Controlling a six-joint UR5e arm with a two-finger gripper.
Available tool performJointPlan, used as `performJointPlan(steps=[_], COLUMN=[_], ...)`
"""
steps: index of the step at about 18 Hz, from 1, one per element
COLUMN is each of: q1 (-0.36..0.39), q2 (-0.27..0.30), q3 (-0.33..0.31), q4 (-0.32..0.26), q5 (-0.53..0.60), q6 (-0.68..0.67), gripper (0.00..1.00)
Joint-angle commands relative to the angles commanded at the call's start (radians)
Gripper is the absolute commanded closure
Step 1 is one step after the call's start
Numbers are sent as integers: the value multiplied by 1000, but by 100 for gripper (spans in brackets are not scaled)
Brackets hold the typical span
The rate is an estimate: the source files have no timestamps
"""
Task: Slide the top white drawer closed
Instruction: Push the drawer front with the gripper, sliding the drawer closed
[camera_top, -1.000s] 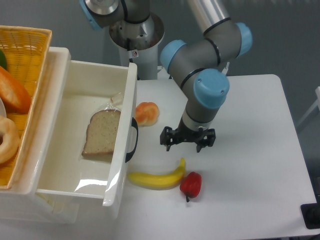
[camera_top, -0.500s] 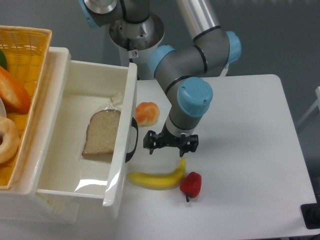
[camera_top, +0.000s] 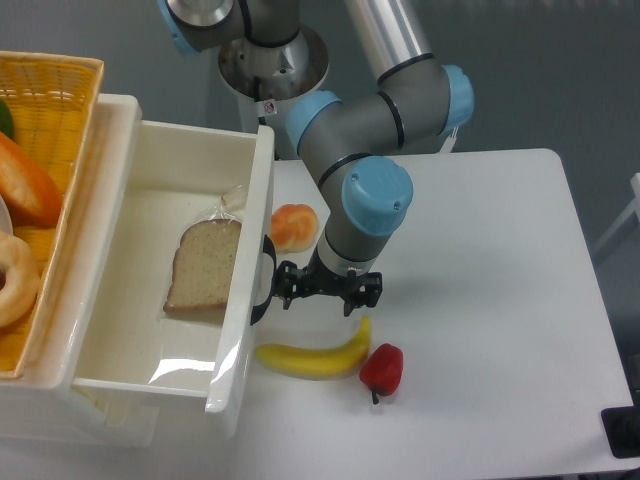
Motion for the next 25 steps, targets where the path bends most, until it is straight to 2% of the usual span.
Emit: performJointPlan(steps=[12,17,25], q1=[-28,-58,-113], q2=[28,52,60], q3=[-2,-2,-2], q4=[-26,-37,-37], q5=[-34,-32,-28], q6=[2,0,0], gripper=[0,0,0])
